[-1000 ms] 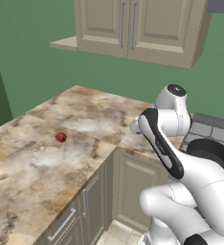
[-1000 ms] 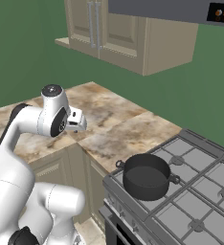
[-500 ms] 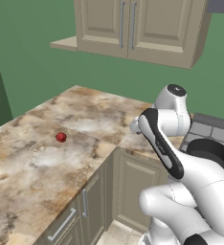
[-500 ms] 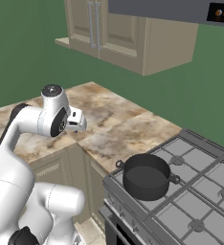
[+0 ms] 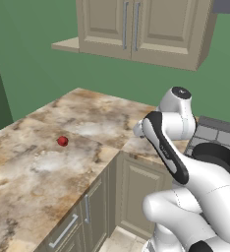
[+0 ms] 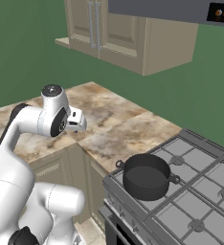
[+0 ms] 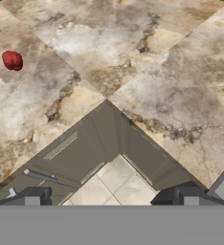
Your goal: Turn on the burner for the pot on the stove. Wait thirty seconds for the pot to heat up. Then add the bell pepper to the pot.
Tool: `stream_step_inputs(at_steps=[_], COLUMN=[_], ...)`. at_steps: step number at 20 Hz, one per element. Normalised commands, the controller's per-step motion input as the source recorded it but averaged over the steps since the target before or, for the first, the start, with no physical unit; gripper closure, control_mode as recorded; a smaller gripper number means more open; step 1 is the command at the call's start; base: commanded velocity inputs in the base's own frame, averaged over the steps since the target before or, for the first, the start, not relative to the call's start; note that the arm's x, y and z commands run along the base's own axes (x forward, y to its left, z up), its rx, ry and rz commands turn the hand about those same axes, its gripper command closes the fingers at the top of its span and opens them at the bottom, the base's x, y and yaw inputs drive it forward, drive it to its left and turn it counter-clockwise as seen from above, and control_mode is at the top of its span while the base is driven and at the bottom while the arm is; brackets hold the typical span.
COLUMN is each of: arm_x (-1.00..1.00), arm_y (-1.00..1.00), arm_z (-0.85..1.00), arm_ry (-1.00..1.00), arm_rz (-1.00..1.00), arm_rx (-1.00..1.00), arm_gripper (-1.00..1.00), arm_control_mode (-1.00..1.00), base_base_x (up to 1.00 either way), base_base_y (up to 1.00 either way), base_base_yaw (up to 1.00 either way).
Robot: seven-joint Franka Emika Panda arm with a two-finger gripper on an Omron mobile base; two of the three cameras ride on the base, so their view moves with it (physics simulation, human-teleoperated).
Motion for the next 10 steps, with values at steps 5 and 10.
stream_step_inputs(at_steps=[5, 10], arm_x=[0.0, 0.0], arm_y=[0.0, 0.0], arm_z=[0.0, 0.0], arm_ry=[0.0, 0.0], arm_rz=[0.0, 0.0], arm_rx=[0.0, 0.0], arm_gripper=[-1.0, -1.0], arm_control_mode=[-1.0, -1.0], base_base_x=[0.0, 0.0], base_base_y=[0.0, 0.0], base_base_yaw=[0.0, 0.0])
